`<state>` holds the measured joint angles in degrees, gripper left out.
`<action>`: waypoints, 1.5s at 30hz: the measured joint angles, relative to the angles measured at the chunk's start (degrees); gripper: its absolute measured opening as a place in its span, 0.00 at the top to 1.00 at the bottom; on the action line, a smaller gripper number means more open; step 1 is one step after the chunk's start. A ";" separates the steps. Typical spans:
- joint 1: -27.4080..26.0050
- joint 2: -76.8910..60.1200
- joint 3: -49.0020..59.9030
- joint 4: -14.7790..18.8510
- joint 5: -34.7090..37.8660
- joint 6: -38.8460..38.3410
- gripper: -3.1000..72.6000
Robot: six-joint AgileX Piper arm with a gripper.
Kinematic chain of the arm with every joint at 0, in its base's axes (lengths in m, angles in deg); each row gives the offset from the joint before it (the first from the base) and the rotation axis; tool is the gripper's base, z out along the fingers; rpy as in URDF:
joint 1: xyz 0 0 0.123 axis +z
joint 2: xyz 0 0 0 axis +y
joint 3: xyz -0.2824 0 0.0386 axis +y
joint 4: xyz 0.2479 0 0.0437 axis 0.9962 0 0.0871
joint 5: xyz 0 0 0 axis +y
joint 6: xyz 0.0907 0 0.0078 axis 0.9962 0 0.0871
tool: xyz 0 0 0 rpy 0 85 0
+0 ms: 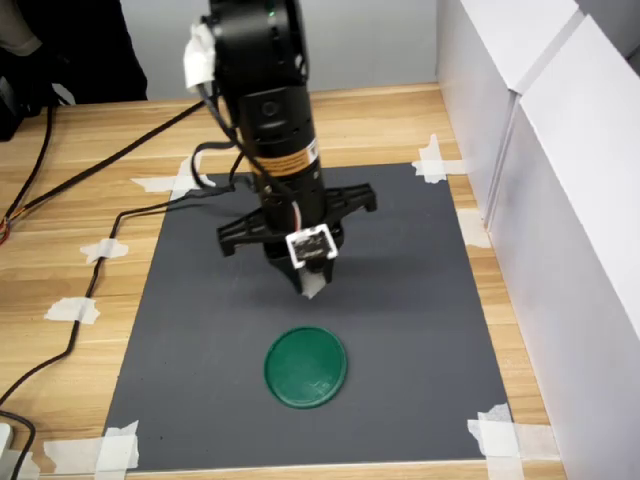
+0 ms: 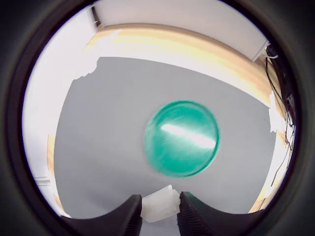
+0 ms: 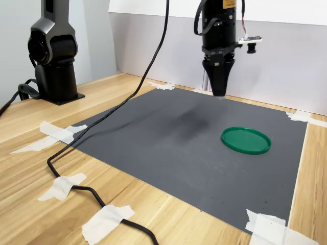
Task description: Grasp a white terminal and put it on the green lid.
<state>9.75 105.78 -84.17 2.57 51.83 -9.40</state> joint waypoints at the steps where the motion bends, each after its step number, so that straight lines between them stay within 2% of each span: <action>1: -0.71 0.81 -0.87 -0.13 -0.22 0.00 0.60; 6: -2.78 4.10 -3.29 -0.42 -1.54 -0.04 0.60; 12: -2.89 7.10 -3.42 -0.22 -5.03 -0.04 0.60; 33: -2.89 10.26 -3.58 0.01 -7.01 -2.64 0.60; 36: -2.89 10.26 -3.58 0.28 -7.73 -2.77 0.55; 42: -2.89 10.31 -3.58 1.18 -9.31 -3.04 0.37; 45: -2.89 9.90 -3.58 1.26 -8.43 -3.04 0.32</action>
<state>6.85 115.68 -87.75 3.83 43.40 -12.44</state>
